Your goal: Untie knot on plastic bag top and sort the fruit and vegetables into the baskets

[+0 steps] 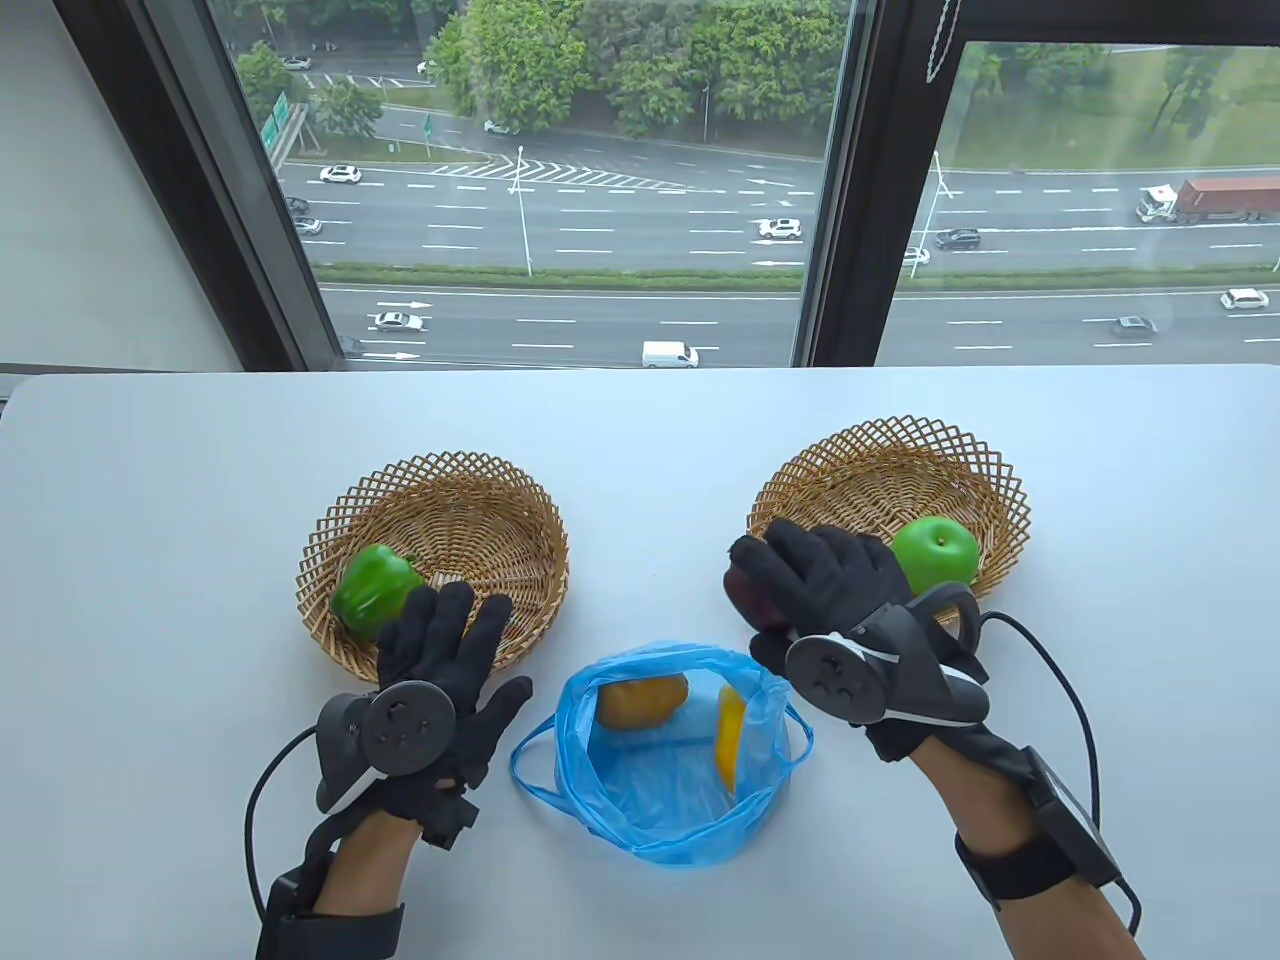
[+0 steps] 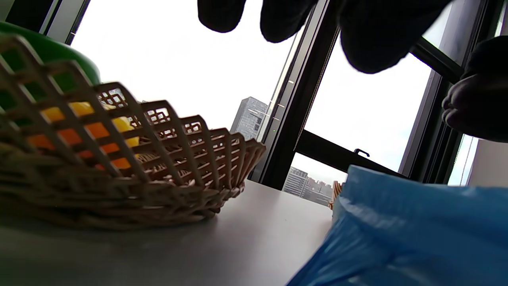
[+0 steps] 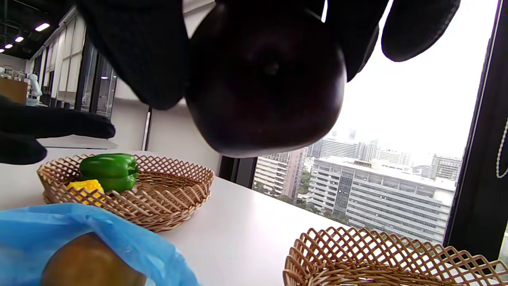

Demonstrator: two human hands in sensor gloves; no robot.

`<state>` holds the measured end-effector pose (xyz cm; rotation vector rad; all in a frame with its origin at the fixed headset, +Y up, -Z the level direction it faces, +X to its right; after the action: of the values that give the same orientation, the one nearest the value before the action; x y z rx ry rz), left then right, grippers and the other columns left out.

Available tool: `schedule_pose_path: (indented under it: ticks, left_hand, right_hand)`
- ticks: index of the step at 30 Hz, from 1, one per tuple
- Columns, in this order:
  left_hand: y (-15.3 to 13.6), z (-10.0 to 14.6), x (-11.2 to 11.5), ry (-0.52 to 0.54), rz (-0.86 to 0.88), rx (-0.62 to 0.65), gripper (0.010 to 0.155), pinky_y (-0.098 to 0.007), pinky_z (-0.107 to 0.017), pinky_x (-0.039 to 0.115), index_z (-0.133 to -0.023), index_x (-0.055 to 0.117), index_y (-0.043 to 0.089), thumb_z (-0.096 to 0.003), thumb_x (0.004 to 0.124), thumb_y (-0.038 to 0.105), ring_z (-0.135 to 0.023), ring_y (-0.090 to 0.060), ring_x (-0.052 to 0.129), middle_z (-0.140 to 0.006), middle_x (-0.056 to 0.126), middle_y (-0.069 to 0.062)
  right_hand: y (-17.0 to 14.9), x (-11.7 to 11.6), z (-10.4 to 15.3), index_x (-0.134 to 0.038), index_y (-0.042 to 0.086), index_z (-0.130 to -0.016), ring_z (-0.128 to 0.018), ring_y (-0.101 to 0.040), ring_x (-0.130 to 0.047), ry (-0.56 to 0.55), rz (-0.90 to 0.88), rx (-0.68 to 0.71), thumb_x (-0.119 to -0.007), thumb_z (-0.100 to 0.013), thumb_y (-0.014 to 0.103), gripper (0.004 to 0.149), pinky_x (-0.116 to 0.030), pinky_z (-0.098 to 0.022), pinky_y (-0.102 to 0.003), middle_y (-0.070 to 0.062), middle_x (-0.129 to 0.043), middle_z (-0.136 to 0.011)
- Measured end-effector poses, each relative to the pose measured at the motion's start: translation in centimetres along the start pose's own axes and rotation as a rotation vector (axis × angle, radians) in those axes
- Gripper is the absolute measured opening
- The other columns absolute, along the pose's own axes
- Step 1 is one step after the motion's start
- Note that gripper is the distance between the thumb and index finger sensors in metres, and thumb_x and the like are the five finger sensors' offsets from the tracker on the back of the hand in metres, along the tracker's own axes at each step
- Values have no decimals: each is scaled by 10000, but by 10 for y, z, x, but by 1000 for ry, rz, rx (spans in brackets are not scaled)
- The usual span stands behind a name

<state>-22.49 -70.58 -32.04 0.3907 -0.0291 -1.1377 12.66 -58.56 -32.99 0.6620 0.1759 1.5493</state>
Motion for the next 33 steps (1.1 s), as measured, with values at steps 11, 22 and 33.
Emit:
schedule_pose_path:
  ticks: [11, 22, 33]
  left_hand:
    - [0, 0, 0, -4, 5, 1, 800, -656, -707, 261, -1142, 499, 194, -472, 733, 563, -1076, -428, 217, -1222, 380, -139]
    - [0, 0, 1, -9, 4, 2, 799, -655, -706, 257, -1136, 527, 173, -471, 734, 564, -1074, -430, 213, -1221, 381, -143]
    - [0, 0, 0, -5, 5, 0, 798, -654, -706, 256, -1132, 536, 161, -472, 735, 563, -1074, -430, 212, -1221, 382, -144]
  right_hand:
    - [-72, -46, -3, -485, 179, -1173, -966, -557, -703, 61, -13, -207, -870, -517, 478, 817, -614, -673, -706, -220, -539, -1169]
    - [-114, -92, 4, -470, 175, -1170, -970, -555, -692, 118, -22, -332, -872, -513, 477, 828, -616, -663, -708, -178, -518, -1175]
    - [-128, -111, 9, -473, 184, -1167, -980, -552, -678, 158, -7, -375, -876, -510, 471, 823, -611, -666, -706, -181, -507, -1177]
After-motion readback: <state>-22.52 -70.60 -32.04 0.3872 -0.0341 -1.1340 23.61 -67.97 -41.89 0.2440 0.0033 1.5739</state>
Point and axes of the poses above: the tracker on the back of each hand, its own y axis roughly to the thumb side, its own z axis roughly from the fingertips to the wrist, x = y × z, the point moved 2 cm from there along -z, roughly from the wrist to the fingertips
